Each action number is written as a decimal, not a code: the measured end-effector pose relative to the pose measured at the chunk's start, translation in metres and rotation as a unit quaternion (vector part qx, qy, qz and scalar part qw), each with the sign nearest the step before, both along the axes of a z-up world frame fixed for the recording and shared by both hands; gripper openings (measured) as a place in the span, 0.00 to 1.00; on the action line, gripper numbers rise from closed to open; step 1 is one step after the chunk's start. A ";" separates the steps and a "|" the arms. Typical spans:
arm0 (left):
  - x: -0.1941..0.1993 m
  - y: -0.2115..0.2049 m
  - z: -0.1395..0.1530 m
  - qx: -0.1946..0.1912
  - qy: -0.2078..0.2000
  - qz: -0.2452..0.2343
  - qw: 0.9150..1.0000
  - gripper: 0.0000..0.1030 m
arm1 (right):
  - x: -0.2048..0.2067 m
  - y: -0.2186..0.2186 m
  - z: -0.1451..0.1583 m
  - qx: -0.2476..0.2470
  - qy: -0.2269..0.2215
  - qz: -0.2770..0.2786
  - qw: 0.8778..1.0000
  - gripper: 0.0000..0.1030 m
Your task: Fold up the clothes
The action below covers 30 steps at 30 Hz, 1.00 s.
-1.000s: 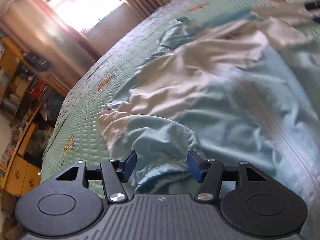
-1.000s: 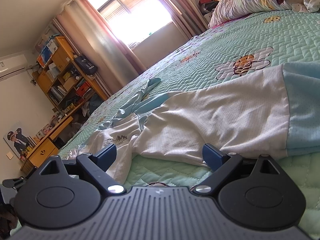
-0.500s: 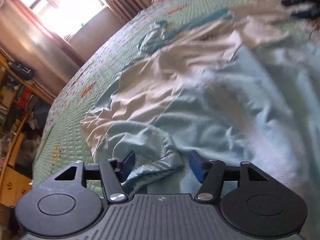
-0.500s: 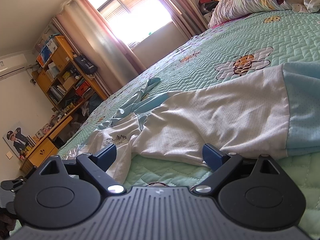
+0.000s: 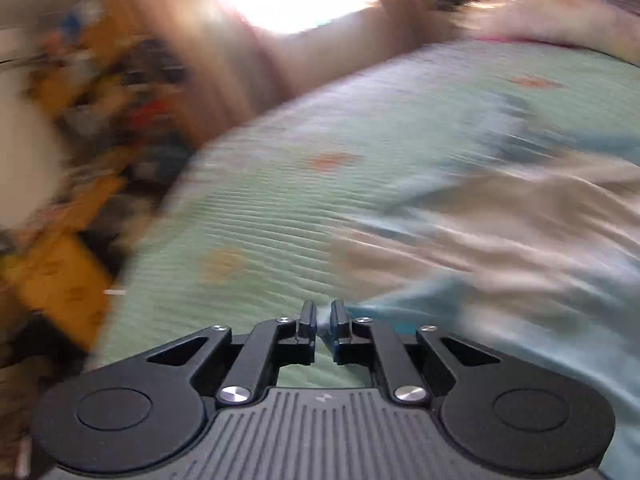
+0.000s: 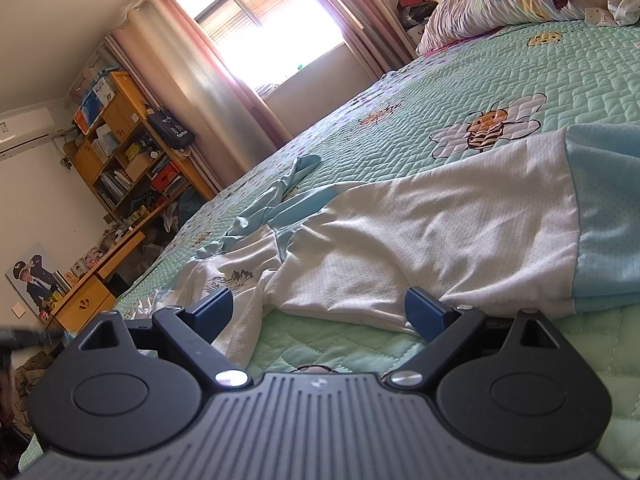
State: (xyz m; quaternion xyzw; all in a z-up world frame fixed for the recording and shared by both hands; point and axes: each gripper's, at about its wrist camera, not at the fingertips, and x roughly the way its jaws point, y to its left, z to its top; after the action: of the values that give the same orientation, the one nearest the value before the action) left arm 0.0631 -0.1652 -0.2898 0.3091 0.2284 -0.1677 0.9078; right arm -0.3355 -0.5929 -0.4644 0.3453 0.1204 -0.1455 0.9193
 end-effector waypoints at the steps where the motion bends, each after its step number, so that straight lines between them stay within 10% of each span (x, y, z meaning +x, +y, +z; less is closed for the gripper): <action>1: 0.032 0.017 0.009 0.005 -0.016 0.045 0.999 0.09 | 0.000 0.000 0.000 0.000 0.000 0.000 1.000 0.90; 6: 0.121 0.124 0.029 -0.092 0.017 0.254 0.963 0.15 | 0.000 0.000 0.000 0.000 0.001 0.000 1.000 0.90; 10: 0.070 0.115 -0.011 -0.080 0.069 0.145 0.984 0.23 | 0.001 0.000 0.000 -0.002 0.003 -0.001 1.000 0.90; 14: 0.038 0.060 -0.054 -0.043 0.107 0.025 0.993 0.75 | 0.001 0.000 0.000 -0.002 0.003 -0.001 1.000 0.90; 16: 0.045 0.045 -0.065 -0.067 0.144 0.011 0.987 0.85 | 0.002 0.000 0.000 -0.003 0.004 -0.001 1.000 0.90; 24: 0.081 0.031 -0.114 -0.124 0.245 0.096 0.957 0.77 | 0.003 0.000 0.000 -0.002 0.004 -0.001 1.000 0.90; 28: 0.071 0.033 -0.111 -0.149 0.221 0.084 0.960 0.20 | 0.003 0.000 0.000 -0.002 0.004 -0.001 1.000 0.90; 30: 0.069 0.034 -0.098 -0.144 0.175 0.092 0.970 0.17 | 0.003 0.000 0.000 -0.002 0.004 -0.001 1.000 0.90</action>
State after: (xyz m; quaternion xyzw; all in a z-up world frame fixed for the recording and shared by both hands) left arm 0.1317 -0.1309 -0.3874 0.1187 0.3843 -0.1660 0.9004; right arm -0.3322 -0.5931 -0.4644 0.3432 0.1229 -0.1483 0.9193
